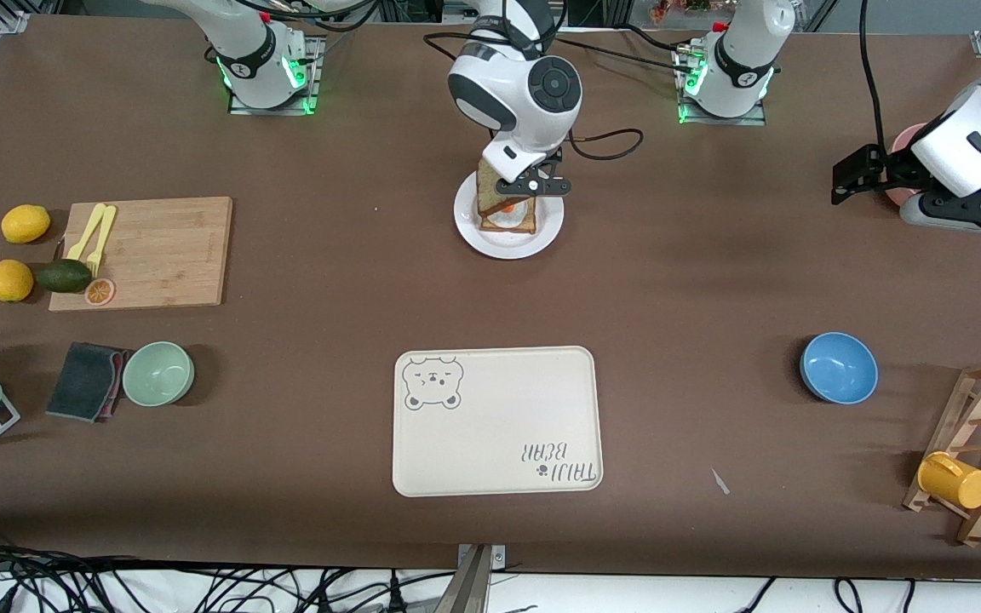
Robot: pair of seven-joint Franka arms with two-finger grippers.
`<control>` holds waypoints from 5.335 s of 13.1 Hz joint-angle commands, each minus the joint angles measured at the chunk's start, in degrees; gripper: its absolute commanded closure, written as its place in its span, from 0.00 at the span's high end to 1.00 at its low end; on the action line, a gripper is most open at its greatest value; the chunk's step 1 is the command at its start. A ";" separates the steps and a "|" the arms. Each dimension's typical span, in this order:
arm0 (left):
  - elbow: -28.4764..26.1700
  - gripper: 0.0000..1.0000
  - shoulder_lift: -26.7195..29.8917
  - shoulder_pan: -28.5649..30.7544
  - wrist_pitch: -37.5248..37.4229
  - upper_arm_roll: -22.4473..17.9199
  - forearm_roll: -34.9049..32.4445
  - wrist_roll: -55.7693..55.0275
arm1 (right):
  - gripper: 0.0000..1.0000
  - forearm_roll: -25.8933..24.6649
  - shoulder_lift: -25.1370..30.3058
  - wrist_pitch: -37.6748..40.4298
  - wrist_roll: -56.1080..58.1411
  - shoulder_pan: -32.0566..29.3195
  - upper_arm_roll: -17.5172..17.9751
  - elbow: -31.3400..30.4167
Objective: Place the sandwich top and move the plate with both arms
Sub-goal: 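Lift the bread slice with the right gripper and carry it over the plate, then lower the bread onto the egg toast and open the right gripper, then withdraw the right gripper while the left gripper reaches the plate rim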
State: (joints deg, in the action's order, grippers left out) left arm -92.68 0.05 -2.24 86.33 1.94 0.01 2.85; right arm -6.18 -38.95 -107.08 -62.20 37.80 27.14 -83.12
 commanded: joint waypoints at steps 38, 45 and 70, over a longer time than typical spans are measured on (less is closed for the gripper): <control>0.31 1.00 -18.93 -1.01 -4.96 2.11 28.17 0.13 | 1.00 4.25 20.90 -0.50 23.34 -12.21 -22.31 -5.36; -13.12 1.00 -22.46 -2.33 16.83 10.01 38.81 0.66 | 1.00 4.77 29.98 5.74 50.07 -27.40 -22.31 -10.31; -33.79 0.48 -31.69 -7.24 31.35 11.25 71.96 46.98 | 1.00 7.58 40.18 11.63 56.75 -36.04 -27.49 -12.86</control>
State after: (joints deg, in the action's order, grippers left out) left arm -125.41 -32.16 -8.06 115.72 12.67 68.46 47.58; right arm -0.28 1.76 -96.09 -5.98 1.80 -0.46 -97.03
